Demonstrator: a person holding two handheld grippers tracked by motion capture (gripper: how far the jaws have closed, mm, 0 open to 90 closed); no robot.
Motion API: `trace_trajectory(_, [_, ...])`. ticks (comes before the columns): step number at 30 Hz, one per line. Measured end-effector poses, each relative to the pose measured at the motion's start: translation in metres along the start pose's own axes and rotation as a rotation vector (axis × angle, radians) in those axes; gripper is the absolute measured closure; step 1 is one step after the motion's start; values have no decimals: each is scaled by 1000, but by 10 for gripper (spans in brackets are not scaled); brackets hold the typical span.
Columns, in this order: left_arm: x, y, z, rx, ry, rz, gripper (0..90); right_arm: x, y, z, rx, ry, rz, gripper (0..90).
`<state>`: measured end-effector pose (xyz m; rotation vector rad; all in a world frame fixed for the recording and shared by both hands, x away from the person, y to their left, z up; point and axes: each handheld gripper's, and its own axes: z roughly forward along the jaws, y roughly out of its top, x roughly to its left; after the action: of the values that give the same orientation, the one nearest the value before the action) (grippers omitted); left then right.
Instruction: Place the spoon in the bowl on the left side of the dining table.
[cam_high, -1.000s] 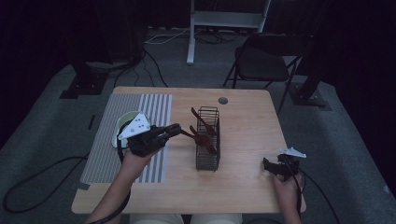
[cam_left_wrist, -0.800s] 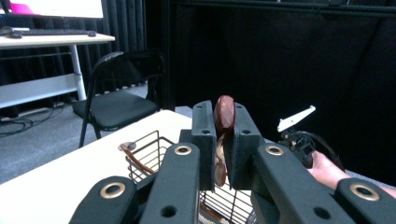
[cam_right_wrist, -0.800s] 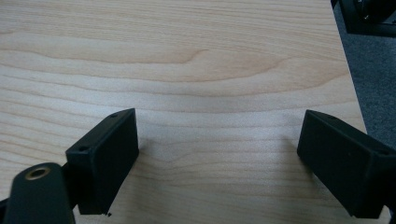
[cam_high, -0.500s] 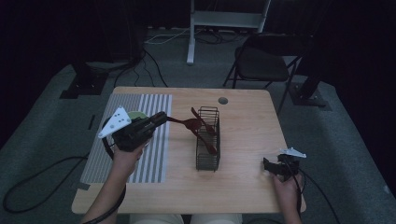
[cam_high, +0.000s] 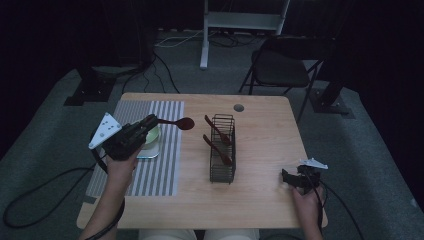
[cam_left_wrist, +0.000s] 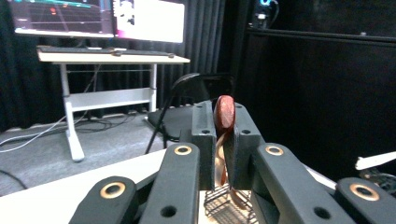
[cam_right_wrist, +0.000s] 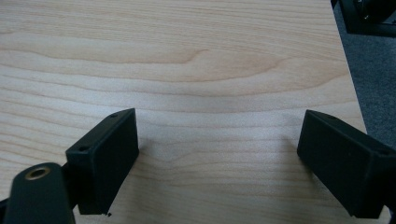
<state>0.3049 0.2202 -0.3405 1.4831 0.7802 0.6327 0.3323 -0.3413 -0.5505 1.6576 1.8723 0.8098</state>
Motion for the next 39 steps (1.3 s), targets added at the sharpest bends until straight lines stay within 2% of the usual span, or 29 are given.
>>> trace_trajectory(5, [12, -9, -6, 14, 49, 0, 836, 0, 0, 0, 0, 0, 0, 119])
trace_trajectory(7, [18, -14, -10, 22, 84, -7, 836, 0, 0, 0, 1, 0, 1, 119])
trace_trajectory(12, [33, -25, -19, 21, 135, -41, 836, 0, 0, 0, 1, 0, 0, 119])
trace_trajectory(17, [45, -38, -25, 64, 202, -40, 836, 0, 0, 0, 0, 0, 1, 119])
trace_trajectory(20, [54, -45, -30, 62, 240, -65, 836, 0, 0, 0, 0, 0, 0, 119])
trace_trajectory(22, [57, -46, -32, 61, 243, -74, 836, 0, 0, 0, 0, 0, 1, 119])
trace_trajectory(23, [63, -51, -35, 62, 282, -89, 836, 0, 0, 0, 0, 0, 1, 119])
trace_trajectory(27, [72, -62, -37, 70, 319, -135, 836, 0, 0, 0, 0, -1, 1, 119])
trace_trajectory(31, [78, -72, -37, 94, 361, -140, 836, 0, 0, 0, 0, -2, 2, 119])
trace_trajectory(36, [77, -78, -33, 121, 387, -130, 837, 0, 0, 0, 0, -2, 2, 119])
trace_trajectory(38, [79, -82, -32, 126, 388, -146, 836, 0, 0, 0, 0, -2, 2, 119])
trace_trajectory(39, [79, -84, -32, 128, 405, -146, 836, 0, 0, 0, 0, -2, 2, 119])
